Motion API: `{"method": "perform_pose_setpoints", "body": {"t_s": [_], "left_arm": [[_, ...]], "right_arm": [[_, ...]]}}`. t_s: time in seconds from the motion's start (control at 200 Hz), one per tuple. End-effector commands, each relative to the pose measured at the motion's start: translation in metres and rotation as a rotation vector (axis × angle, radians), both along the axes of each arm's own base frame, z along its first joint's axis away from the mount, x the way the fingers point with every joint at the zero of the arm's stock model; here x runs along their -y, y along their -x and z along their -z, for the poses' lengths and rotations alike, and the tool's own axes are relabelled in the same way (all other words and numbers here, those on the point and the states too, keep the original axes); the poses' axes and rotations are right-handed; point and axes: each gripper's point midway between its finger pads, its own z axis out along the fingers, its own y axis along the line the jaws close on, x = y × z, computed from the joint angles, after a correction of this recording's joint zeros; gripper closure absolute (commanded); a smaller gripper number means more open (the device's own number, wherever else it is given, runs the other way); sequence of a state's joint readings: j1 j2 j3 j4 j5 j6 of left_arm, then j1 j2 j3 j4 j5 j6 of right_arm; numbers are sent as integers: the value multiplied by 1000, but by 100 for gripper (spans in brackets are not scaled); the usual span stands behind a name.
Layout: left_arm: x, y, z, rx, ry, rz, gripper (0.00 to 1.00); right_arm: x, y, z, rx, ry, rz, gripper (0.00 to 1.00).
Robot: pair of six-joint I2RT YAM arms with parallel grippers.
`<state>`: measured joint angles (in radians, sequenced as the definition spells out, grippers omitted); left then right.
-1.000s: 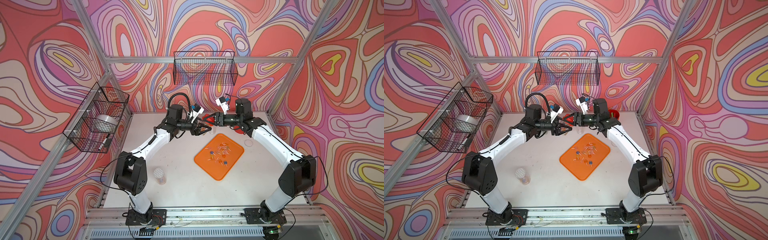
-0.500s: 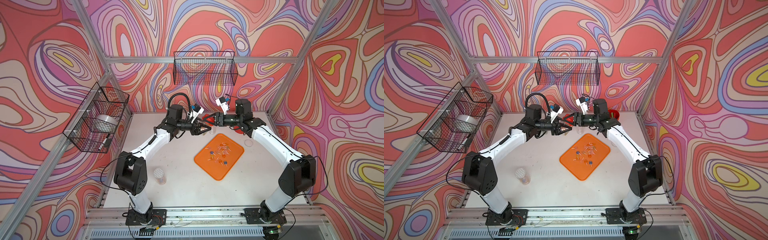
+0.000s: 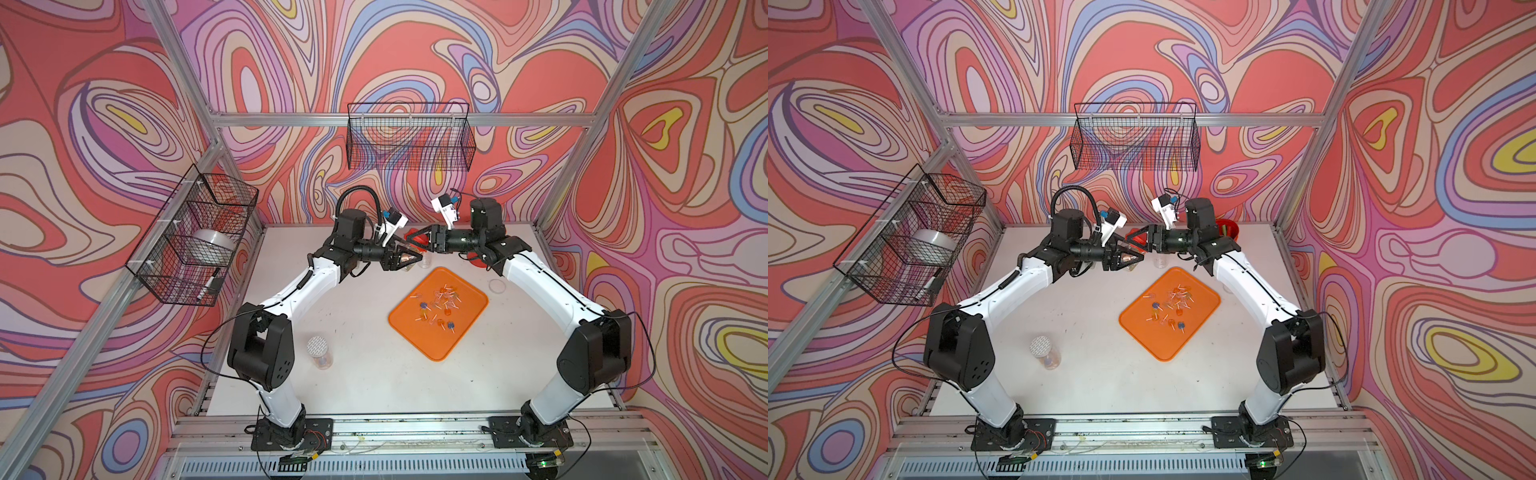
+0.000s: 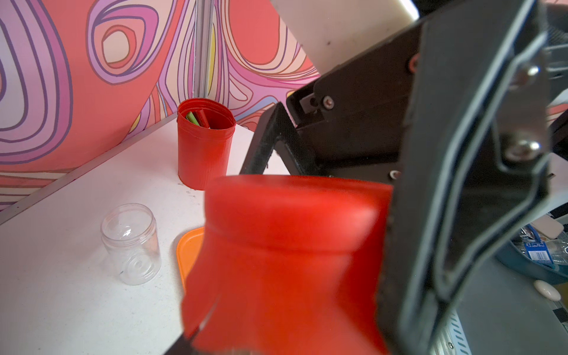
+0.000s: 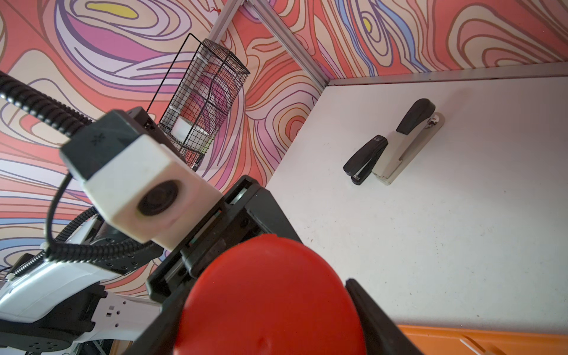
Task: Pour the candies out of the jar
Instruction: Pick up the jar from the center of the board, then unscrew the lid from the jar.
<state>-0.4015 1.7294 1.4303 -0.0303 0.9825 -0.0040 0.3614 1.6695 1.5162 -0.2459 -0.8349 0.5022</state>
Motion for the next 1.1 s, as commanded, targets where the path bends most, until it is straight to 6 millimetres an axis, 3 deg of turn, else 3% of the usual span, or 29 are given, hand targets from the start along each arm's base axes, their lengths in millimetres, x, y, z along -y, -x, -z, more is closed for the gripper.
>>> {"method": "perform_pose_setpoints", "body": {"t_s": [0.0, 0.27, 0.451, 0.721, 1.097], "left_arm": [[-4, -3, -9, 25, -2, -46, 100], [-7, -3, -8, 46, -9, -90, 100], [-7, -5, -6, 59, -20, -123, 100], [-4, -6, -3, 63, -39, -134, 100], [-2, -5, -3, 67, -41, -138, 100]], "right_arm": [[5, 4, -20, 52, -14, 37, 26], [15, -3, -28, 58, -6, 135, 12], [24, -8, -19, 41, 35, 228, 13], [8, -7, -8, 33, 61, 248, 13], [4, -14, 11, 26, 140, 299, 18]]}}
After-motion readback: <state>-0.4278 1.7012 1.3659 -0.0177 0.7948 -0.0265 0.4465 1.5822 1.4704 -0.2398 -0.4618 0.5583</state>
